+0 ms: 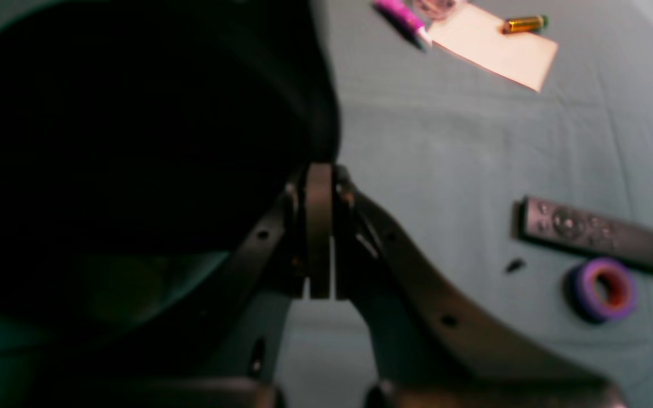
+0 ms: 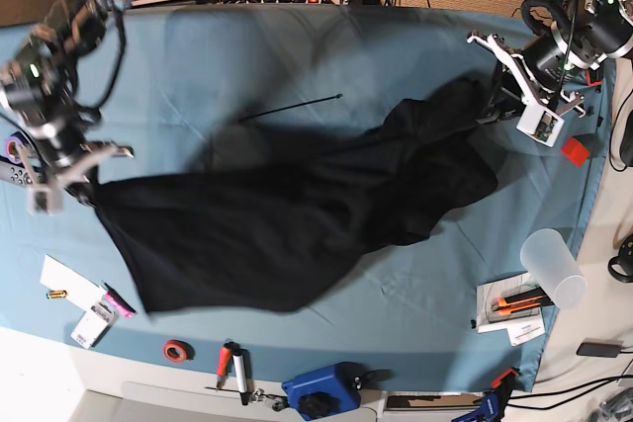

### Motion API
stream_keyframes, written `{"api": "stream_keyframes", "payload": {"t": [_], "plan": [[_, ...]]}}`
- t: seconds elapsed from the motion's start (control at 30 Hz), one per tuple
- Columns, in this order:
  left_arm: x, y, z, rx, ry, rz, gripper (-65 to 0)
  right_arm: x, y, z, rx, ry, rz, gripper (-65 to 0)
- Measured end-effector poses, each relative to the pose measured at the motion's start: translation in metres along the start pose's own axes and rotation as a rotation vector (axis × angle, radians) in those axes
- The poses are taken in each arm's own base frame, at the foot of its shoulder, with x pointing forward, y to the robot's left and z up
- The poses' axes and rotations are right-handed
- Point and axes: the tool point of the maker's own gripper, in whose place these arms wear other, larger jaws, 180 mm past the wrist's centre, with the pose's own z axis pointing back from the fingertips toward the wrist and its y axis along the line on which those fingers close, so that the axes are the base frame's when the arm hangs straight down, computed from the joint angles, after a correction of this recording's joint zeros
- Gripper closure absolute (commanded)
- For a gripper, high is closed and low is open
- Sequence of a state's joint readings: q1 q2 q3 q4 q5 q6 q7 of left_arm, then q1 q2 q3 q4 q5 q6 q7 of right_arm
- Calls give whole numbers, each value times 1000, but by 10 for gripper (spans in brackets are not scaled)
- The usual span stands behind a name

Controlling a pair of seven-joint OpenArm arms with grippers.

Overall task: Layout the t-shirt on the table in an organized manner, then fold the t-shirt properly
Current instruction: 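Drag the held shirt edge away from the left gripper with the right gripper, then release and regrasp the shirt edge with the right gripper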

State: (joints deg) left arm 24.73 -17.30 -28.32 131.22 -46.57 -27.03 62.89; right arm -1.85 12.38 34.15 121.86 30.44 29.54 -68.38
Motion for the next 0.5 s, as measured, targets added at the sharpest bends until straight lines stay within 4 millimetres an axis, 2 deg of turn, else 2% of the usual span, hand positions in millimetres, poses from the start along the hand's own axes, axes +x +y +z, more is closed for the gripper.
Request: {"api": "stream_keyframes", "payload": {"t": [0.07,0.1,0.17,0.23,0.3,0.37,0.5], "plan": [[1,-1,0,-7,-3,3,0,16,-1,23,-2,-85,33,0],[1,-2,0,-10,-5,5,0,18,-3,31,-18,-94,49,0],[3,-5,0,-26,-17,12,0,11,-13,41,-64,-73,59,0],[3,-5,0,-30,-19,14,0,6,-20,41,-90,-53,54,0],[3,-5,0,-29,-19,14,0,8,-16,32,-63,-76,39,0],[3,-5,0,-29,-17,14,0,2,-12,12,-34,-59,36,0],[3,-5,0,-29,-18,12,0,-24,1,-48,35,43,-2,0]]}}
